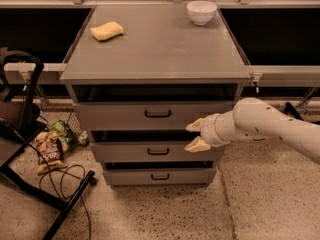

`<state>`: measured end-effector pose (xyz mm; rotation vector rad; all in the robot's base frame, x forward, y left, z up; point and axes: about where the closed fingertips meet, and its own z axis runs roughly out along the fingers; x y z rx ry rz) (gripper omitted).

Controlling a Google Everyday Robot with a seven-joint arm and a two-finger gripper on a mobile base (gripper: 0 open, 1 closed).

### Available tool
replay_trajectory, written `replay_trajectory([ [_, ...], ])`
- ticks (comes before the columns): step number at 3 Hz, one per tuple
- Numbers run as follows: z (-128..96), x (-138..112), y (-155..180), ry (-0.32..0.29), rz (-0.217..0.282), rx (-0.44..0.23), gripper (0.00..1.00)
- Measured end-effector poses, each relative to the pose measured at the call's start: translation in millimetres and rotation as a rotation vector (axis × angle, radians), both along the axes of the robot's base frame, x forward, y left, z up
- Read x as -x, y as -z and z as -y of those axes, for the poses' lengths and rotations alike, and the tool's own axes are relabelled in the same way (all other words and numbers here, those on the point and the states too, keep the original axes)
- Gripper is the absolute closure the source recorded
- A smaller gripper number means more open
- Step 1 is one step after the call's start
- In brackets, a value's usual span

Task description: Close top drawer

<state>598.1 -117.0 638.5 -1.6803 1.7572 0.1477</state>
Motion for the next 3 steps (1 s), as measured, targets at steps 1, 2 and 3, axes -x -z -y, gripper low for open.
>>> replay_trajectory([
  [1,5.2,35.2,-28.9,-0.075,-0.041,0.178,0.67],
  [2,55.7,79.8,-100.9,-0.004,-0.032,0.431,0.96],
  [3,98.6,97.5,-151.2,0.158,0.073,0.553,0.82],
])
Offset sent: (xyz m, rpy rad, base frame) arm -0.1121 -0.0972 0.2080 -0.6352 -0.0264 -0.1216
